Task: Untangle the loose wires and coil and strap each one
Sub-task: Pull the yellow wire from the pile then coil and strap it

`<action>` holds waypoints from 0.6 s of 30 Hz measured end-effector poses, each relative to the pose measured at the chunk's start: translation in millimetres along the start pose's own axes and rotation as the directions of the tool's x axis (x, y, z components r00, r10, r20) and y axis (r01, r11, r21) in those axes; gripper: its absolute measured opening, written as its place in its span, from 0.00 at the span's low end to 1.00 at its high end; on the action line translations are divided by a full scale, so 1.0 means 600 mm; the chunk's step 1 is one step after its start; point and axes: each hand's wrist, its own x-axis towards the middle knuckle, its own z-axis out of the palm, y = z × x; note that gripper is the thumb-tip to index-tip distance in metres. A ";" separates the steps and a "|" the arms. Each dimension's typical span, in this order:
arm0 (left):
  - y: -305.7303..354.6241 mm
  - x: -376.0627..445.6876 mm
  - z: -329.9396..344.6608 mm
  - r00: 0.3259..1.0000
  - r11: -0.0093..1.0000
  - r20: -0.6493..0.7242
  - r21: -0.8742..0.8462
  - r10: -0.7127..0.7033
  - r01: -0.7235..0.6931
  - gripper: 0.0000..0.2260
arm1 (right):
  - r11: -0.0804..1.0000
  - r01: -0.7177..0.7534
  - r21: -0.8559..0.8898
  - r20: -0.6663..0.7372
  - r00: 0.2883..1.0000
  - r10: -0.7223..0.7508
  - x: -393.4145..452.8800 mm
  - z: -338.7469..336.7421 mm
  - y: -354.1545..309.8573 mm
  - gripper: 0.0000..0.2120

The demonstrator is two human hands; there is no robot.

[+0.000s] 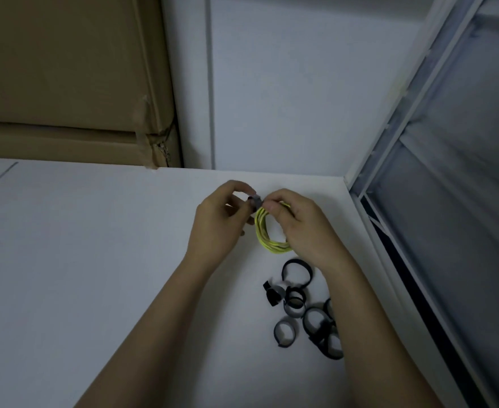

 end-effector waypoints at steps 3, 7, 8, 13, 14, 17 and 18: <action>0.002 0.001 -0.004 0.999 1.000 0.032 -0.022 -0.010 0.010 0.07 | 0.999 0.006 0.038 -0.001 1.000 -0.006 0.000 -0.002 -0.005 0.06; 0.004 0.003 -0.014 0.990 0.997 0.139 -0.069 -0.022 0.031 0.11 | 0.999 0.003 0.050 -0.024 1.000 -0.002 0.000 -0.003 -0.008 0.06; 0.005 0.004 -0.016 0.986 0.996 0.163 -0.085 -0.027 0.041 0.11 | 0.999 0.007 0.046 -0.028 1.000 -0.006 -0.001 -0.003 -0.007 0.06; 0.016 0.005 -0.025 0.979 0.983 0.192 -0.153 -0.074 0.105 0.04 | 0.998 0.067 -0.013 0.006 0.998 -0.067 -0.004 -0.008 -0.011 0.06; 0.018 0.006 -0.028 0.976 0.977 0.201 -0.176 -0.087 0.123 0.04 | 0.997 0.075 -0.002 0.019 0.997 -0.075 -0.004 -0.010 -0.014 0.07; 0.026 0.006 -0.038 0.957 0.951 0.259 -0.241 -0.127 0.192 0.03 | 0.994 0.103 0.046 0.054 0.993 -0.105 -0.005 -0.015 -0.022 0.09; 0.027 0.006 -0.041 0.950 0.943 0.278 -0.252 -0.143 0.216 0.04 | 0.992 0.117 0.048 0.064 0.991 -0.120 -0.006 -0.015 -0.024 0.11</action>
